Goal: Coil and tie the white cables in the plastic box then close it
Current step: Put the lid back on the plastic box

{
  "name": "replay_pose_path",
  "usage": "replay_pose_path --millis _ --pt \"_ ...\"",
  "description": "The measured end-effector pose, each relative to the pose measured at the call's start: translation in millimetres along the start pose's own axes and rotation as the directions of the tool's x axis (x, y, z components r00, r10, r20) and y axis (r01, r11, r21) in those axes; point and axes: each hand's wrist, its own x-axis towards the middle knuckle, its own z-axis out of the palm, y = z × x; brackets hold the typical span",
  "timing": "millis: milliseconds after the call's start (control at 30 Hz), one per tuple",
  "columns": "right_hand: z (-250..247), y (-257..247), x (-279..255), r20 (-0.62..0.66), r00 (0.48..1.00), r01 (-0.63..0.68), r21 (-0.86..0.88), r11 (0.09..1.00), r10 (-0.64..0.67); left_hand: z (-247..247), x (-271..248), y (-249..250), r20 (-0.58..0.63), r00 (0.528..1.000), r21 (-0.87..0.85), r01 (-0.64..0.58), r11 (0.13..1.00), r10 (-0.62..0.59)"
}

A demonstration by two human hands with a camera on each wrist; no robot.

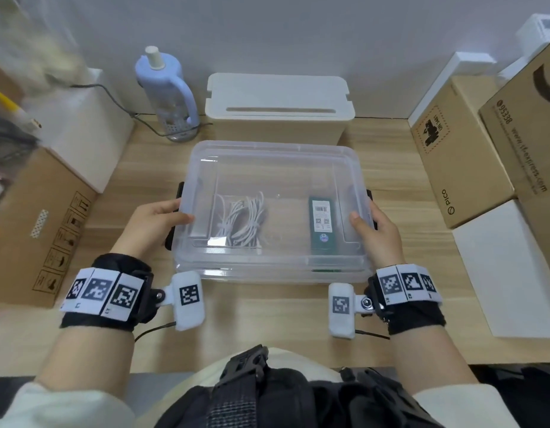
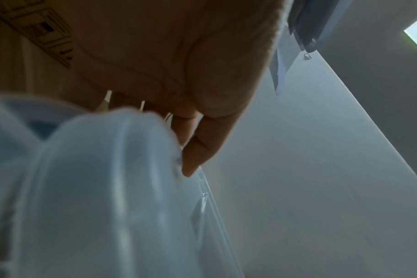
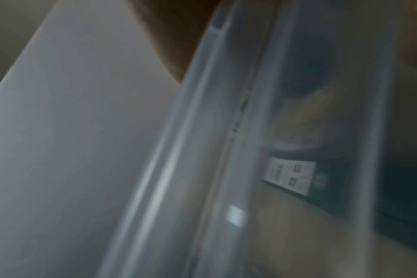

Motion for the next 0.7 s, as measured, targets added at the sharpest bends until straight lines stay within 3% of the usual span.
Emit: replay_pose_path --millis 333,700 --pt "-12.2 -31.3 24.4 -0.048 0.999 0.018 0.034 0.999 -0.017 17.6 15.0 28.1 -0.037 0.998 -0.029 -0.042 0.999 0.041" --pt "-9.5 -10.2 21.4 0.006 0.999 -0.035 -0.001 0.999 0.035 30.6 11.9 18.1 0.014 1.0 -0.039 -0.018 0.999 0.019"
